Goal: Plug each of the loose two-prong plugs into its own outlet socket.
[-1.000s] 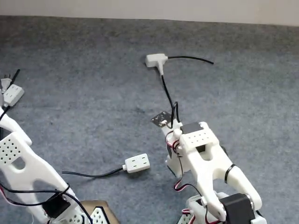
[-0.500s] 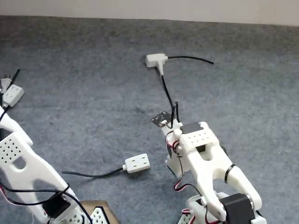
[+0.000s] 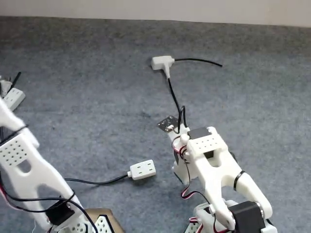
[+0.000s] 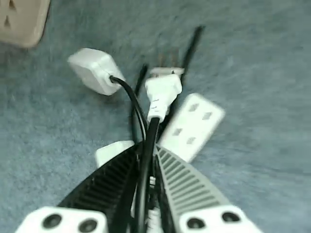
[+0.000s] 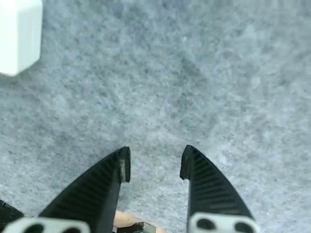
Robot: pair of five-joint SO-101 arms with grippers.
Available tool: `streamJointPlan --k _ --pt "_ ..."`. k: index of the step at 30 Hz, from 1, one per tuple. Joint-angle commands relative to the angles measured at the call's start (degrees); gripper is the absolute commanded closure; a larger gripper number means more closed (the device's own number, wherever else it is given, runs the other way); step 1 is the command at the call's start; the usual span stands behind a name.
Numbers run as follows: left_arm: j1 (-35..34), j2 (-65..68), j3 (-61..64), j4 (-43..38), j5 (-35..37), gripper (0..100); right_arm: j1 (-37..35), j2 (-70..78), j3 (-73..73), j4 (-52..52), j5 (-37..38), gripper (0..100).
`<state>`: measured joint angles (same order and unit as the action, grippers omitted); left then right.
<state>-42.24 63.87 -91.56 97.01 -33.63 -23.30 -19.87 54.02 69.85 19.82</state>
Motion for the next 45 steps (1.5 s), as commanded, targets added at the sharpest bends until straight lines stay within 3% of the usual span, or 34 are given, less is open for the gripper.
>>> streamJointPlan --k 1,9,14,16,22,34,45 --pt "6.5 -7.3 -2.6 5.5 1.8 100 -0.7 -1.5 -0.2 -0.3 -1.2 82.2" --pt "12.6 -13.6 13.7 5.5 2.0 100 -0.7 -1.5 -0.2 -0.4 -1.2 82.2" --pt "11.5 -15.2 27.1 5.1 -2.0 100 -0.7 -1.5 -0.2 -0.3 -1.2 82.2" --pt "9.2 -15.1 27.6 4.1 -2.2 98 -0.7 -1.5 -0.2 -0.3 -1.2 82.2" --pt "3.1 -15.2 27.6 -1.4 -3.2 80 -0.7 -1.5 -0.2 -0.3 -1.2 82.2" --pt "7.9 -13.7 28.5 1.3 -5.9 79 -0.7 -1.5 -0.2 -0.3 -1.2 82.2" --pt "8.7 -7.3 28.5 -3.1 -6.1 80 -0.7 -1.5 -0.1 -0.2 -1.2 82.2"
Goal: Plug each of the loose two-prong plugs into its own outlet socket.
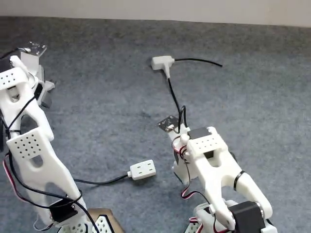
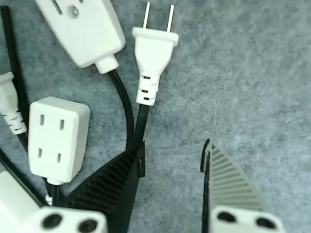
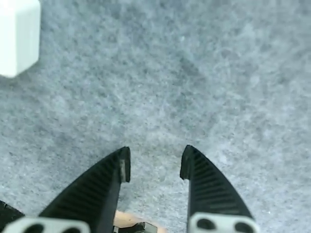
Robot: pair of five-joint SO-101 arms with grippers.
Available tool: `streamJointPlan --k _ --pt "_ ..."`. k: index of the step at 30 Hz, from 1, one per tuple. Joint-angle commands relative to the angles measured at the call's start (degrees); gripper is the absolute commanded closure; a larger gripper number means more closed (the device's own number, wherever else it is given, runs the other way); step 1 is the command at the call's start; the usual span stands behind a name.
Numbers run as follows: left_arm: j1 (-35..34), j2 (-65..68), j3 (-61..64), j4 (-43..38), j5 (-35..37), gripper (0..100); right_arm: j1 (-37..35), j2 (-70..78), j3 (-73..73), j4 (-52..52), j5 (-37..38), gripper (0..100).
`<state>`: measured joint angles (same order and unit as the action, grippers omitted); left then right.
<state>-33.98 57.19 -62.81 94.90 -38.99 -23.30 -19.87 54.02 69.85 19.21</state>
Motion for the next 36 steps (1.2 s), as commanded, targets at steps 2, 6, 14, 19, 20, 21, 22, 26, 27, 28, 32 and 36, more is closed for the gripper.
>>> streamJointPlan --k 2,6,14,19,20,21,22,26,27,28,32,36 --pt "0.5 -0.6 -0.2 -1.1 -0.7 80 -0.7 -1.5 -0.1 -0.2 -0.6 82.2" --pt "0.4 -0.6 -0.2 -1.1 -0.7 80 -0.7 -1.5 -0.1 -0.2 -0.6 82.2" --pt "-2.2 -0.3 -0.2 -4.0 -0.8 80 -0.7 -1.5 -0.2 -0.2 -0.6 82.2" --pt "-2.1 -0.3 0.0 -3.9 -0.8 85 -0.7 -1.5 -0.2 -0.2 -0.6 82.2" --pt "-2.0 -0.3 0.0 -3.9 -0.8 86 -0.7 -1.5 -0.2 -0.2 -0.6 82.2" --pt "-1.9 -0.3 0.0 -3.9 -0.8 86 -0.7 -1.5 -0.2 -0.2 -0.6 82.2" --pt "-1.8 -0.3 0.0 -3.9 -0.8 87 -0.7 -1.5 -0.2 -0.2 -0.6 82.2" --pt "-1.5 -0.2 0.1 -3.8 -1.6 95 -0.7 -1.5 -0.2 -0.2 -0.6 82.2" --pt "-1.5 -0.2 0.1 -3.8 -2.1 96 -0.7 -1.6 -0.2 -0.2 -0.6 82.2" --pt "-1.5 -0.2 0.1 -3.8 -2.4 97 -0.7 -1.6 -0.1 -0.2 -0.6 82.2" --pt "-1.5 -0.2 0.2 -3.2 -2.4 97 -0.7 -1.6 -0.1 -0.2 -0.6 82.2" --pt "-1.5 0.5 0.2 -2.5 -2.4 97 -0.7 -1.8 -0.1 -0.2 -0.6 82.2"
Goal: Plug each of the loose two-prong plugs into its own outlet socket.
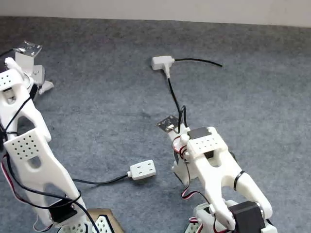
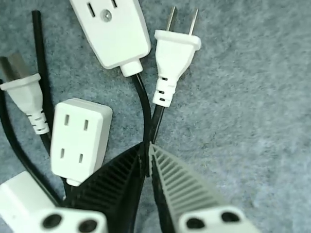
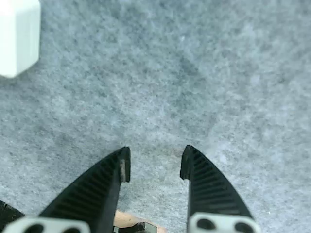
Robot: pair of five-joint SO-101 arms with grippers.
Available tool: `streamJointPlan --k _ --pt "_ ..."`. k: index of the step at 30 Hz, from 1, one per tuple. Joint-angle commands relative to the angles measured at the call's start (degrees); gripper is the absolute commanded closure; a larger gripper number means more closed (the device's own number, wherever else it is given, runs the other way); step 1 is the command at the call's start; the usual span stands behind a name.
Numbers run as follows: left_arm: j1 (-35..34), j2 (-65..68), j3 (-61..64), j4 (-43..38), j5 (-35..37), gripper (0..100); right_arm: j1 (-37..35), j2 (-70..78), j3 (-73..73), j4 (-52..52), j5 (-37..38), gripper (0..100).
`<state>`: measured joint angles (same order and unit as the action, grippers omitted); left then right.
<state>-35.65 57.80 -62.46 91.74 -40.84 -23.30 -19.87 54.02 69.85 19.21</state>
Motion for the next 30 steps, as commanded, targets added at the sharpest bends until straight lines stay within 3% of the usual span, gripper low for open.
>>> streamJointPlan --k 1,8,14,18,25,30 --pt "0.2 0.7 -0.4 0.6 -0.5 97 -0.7 -1.8 -0.1 -0.2 -0.6 82.2" --pt "0.3 4.1 -0.6 0.4 -0.5 97 -0.7 -1.9 -0.1 -0.1 -0.6 82.2" --pt "0.1 2.6 -0.6 0.6 -0.4 83 -0.7 -1.9 -0.1 -0.1 -0.6 82.2" --pt "0.0 2.6 -0.4 0.6 -0.5 82 -0.7 -1.9 -0.1 -0.1 -0.6 82.2" --pt "0.0 2.6 -0.5 0.3 -0.5 87 -0.7 -2.0 -0.1 -0.1 -0.6 82.2" --pt "0.8 2.2 -0.6 1.1 -0.5 99 -0.7 -2.1 -0.1 0.0 -0.6 82.2"
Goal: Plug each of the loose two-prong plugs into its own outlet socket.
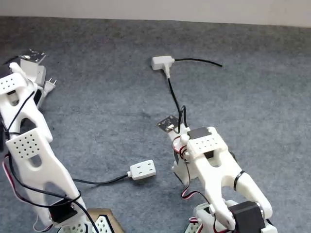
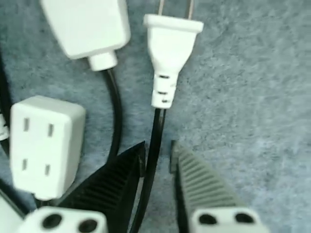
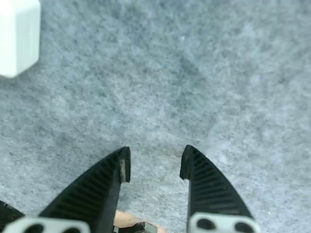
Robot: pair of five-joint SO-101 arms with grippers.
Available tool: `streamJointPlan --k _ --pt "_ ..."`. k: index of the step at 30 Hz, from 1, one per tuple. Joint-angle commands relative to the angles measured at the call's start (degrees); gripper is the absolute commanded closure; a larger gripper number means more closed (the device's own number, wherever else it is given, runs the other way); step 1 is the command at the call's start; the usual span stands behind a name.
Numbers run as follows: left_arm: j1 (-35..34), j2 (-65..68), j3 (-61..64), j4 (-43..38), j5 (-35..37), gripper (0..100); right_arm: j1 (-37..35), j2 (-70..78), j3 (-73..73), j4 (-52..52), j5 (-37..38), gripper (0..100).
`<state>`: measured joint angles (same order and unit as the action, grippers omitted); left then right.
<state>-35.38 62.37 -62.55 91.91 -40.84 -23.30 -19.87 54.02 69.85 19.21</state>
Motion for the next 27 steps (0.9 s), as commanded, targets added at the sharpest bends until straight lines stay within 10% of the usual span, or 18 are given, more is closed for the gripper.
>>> streamJointPlan --k 1,15,27 --pt "1.3 -2.5 -0.5 1.9 -0.6 99 -0.7 -2.1 -0.1 0.0 -0.6 82.2" --pt "17.5 -5.5 -10.2 10.0 2.9 100 0.9 -1.7 -0.7 0.6 -2.5 82.3" --pt "46.3 -28.0 20.4 9.8 7.1 100 33.2 -1.5 -7.3 -0.7 -2.8 82.3"
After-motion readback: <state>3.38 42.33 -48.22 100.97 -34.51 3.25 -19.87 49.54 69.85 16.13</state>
